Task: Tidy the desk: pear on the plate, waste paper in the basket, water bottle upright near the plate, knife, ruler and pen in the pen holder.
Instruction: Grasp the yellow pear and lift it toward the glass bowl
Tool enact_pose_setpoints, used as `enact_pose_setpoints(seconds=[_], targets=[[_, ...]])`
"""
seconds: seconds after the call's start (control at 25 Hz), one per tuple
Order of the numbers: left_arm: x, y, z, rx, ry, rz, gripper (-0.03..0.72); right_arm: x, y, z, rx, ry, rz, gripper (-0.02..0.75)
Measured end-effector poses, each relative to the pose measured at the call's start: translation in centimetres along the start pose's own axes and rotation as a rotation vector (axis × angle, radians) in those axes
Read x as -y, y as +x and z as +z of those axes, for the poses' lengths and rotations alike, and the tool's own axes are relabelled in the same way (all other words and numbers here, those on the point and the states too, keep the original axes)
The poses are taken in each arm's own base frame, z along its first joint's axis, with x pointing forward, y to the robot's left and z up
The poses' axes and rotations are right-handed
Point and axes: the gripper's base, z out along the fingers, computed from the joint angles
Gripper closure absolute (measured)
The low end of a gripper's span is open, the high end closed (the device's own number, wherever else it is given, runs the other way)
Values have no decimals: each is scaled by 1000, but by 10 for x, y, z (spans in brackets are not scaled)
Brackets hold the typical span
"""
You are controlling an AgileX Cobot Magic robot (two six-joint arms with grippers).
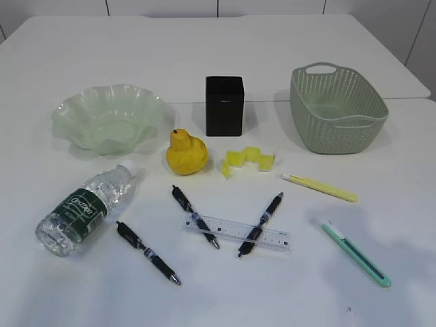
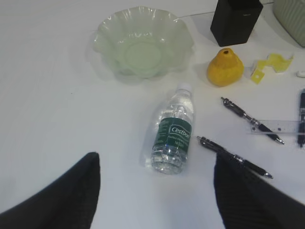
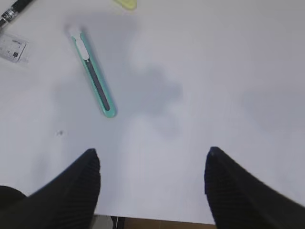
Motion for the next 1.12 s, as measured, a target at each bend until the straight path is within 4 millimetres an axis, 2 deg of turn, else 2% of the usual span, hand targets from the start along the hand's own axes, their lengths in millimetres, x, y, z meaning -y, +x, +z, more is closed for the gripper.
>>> enact_pose_setpoints(seconds=[0.2,0.36,0.52,0.84,1.12], targets=[[-1,-23,10,-16,36,-31,161,2,-29,16,-67,-4,-3,230],[-3,-36,22,-65,59,-49,161,2,-42,28,-107,-7,-5,230],[-7,-44,42,-141,77,-65,161,2,-46,36,-122,-9,-6,240],[-11,-58,87,-241,177,-84,161,3,-50,36,-83,0,-11,277],[-13,-76,110,-244,237,-44,161,3,-50,36,-83,1,-12,278]])
